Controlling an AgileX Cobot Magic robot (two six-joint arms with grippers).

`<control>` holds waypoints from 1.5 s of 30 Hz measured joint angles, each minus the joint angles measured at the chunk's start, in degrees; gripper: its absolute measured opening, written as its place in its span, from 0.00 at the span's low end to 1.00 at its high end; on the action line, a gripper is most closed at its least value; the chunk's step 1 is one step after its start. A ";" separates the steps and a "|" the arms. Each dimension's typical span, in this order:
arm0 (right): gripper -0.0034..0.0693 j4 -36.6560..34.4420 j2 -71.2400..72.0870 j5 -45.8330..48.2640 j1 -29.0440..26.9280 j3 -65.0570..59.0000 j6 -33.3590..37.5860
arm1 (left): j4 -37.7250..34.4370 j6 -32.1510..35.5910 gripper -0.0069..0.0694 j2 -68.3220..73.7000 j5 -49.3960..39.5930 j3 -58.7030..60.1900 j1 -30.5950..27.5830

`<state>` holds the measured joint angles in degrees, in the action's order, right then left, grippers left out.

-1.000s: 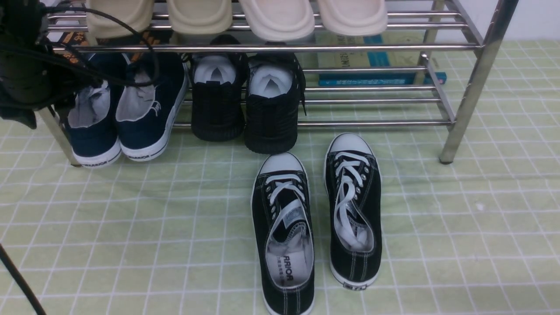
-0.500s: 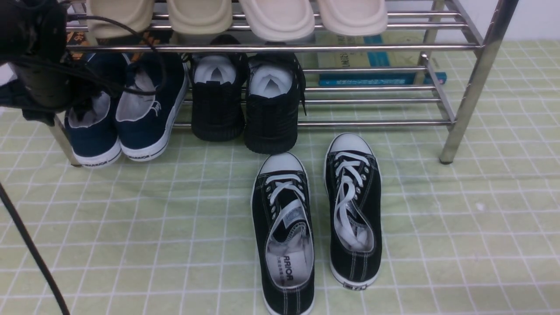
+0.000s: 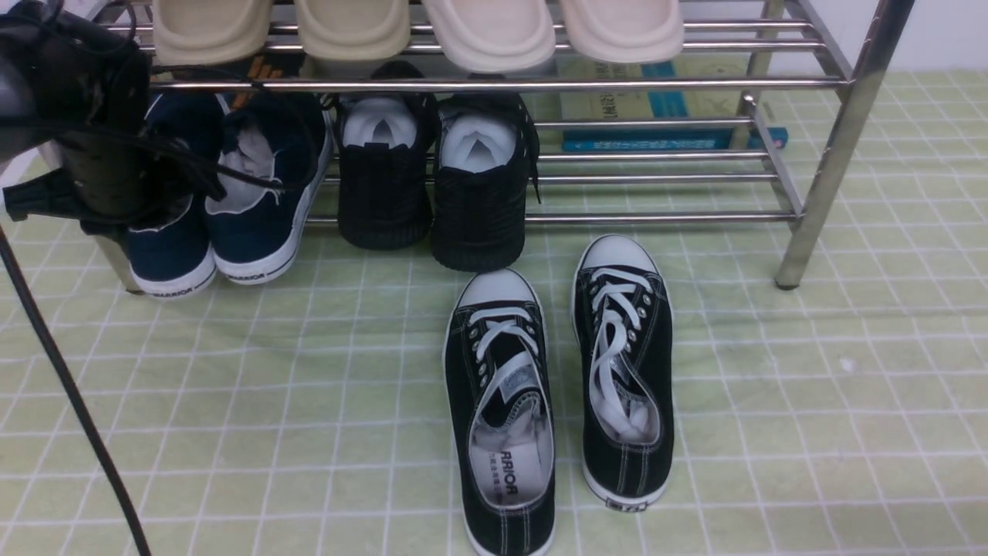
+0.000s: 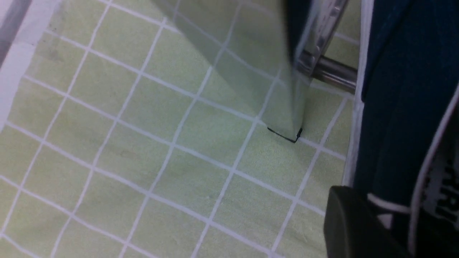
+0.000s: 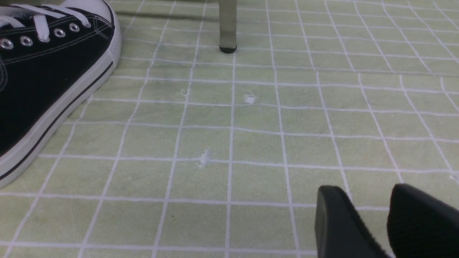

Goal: Take the shoes off the shelf with your hand from the green coffee tablecloth.
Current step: 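Grasp the leftmost shoe on the bottom shelf of the shoe rack with the left gripper, then set the held shoe down on the floor in front of the rack with the left gripper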

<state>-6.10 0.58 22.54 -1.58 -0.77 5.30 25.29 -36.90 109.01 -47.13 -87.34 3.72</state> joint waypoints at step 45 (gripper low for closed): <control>0.37 -0.06 0.00 0.00 0.00 0.00 0.00 | -14.68 8.86 0.14 -39.78 0.62 45.33 -0.06</control>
<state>-6.16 0.58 22.54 -1.58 -0.77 5.30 10.60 -28.04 69.22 -46.50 -42.02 3.66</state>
